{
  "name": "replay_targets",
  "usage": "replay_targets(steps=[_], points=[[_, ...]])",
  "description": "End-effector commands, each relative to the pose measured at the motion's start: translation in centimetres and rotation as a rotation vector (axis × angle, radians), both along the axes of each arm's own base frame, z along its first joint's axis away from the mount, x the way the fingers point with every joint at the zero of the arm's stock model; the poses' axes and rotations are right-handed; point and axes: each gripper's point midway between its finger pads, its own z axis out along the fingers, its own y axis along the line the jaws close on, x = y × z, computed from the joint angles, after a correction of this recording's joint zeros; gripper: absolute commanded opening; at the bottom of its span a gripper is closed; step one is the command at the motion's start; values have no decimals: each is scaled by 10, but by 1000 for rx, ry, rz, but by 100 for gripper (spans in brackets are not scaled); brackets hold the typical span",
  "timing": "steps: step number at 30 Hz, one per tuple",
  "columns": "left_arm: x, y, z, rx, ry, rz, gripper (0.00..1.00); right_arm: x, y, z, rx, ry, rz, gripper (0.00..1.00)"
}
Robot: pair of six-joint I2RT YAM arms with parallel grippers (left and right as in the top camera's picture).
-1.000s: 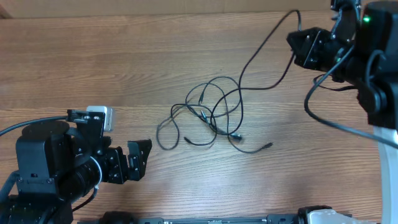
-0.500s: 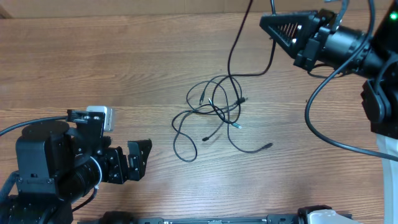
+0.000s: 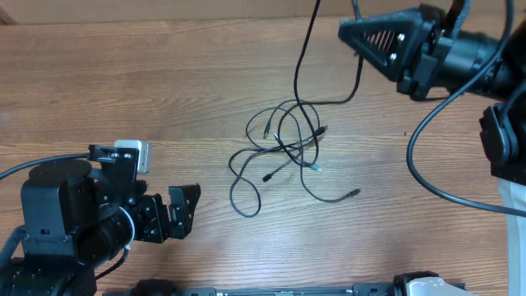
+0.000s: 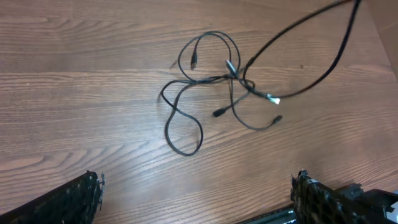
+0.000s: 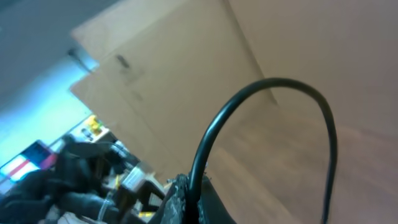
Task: Untangle cables
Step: 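Lift the grasped cable upward and back with the right gripper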
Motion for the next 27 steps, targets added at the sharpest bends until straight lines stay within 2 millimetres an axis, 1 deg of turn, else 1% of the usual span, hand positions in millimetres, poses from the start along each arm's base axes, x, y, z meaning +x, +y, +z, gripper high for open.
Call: replay_targets(steps=[1, 2, 3, 4, 5, 7, 10, 12, 13, 14, 16, 17, 18, 19, 20, 21, 22, 23, 24, 26, 27], points=[[1, 2, 0, 0, 1, 14, 99, 31, -17, -18, -95, -14, -208, 4], [1, 2, 0, 1, 1, 13, 99, 41, -23, -26, -109, 23, -269, 4], [1, 2, 0, 0, 1, 13, 100, 45, -26, -29, -105, 51, -296, 4], [1, 2, 0, 1, 1, 13, 100, 45, -25, -27, -89, 63, -294, 4], [1, 2, 0, 0, 1, 14, 100, 44, -23, -20, -59, 65, -281, 4], [1, 2, 0, 0, 1, 14, 100, 36, -16, 1, 10, 37, -219, 4], [1, 2, 0, 0, 1, 14, 100, 11, -4, 43, 129, -29, -63, 4], [1, 2, 0, 0, 1, 14, 100, -3, -1, 61, 175, -58, 8, 4], [1, 2, 0, 0, 1, 14, 100, -8, 1, 66, 182, -76, 34, 4], [1, 2, 0, 1, 1, 13, 100, -11, 1, 68, 178, -91, 47, 4], [1, 2, 0, 0, 2, 14, 99, -6, 1, 59, 152, -96, 29, 4], [1, 2, 0, 0, 1, 14, 99, 3, 0, 49, 130, -77, -10, 4], [1, 2, 0, 0, 1, 13, 100, 18, -4, 35, 109, -25, -78, 4], [1, 2, 0, 1, 1, 13, 99, 33, -10, 19, 95, 59, -162, 4], [1, 2, 0, 0, 1, 14, 100, 43, -15, 6, 85, 125, -219, 4], [1, 2, 0, 0, 1, 14, 99, 52, -18, -8, 82, 206, -260, 4], [1, 2, 0, 0, 1, 14, 99, 53, -17, -11, 87, 235, -257, 4], [1, 2, 0, 0, 1, 14, 100, 49, -11, -8, 117, 270, -198, 4], [1, 2, 0, 0, 1, 13, 99, 43, -6, 1, 140, 262, -139, 4], [1, 2, 0, 0, 1, 14, 100, 26, 2, 22, 173, 209, -23, 4], [1, 2, 0, 0, 1, 14, 100, 12, 6, 36, 183, 150, 55, 4]])
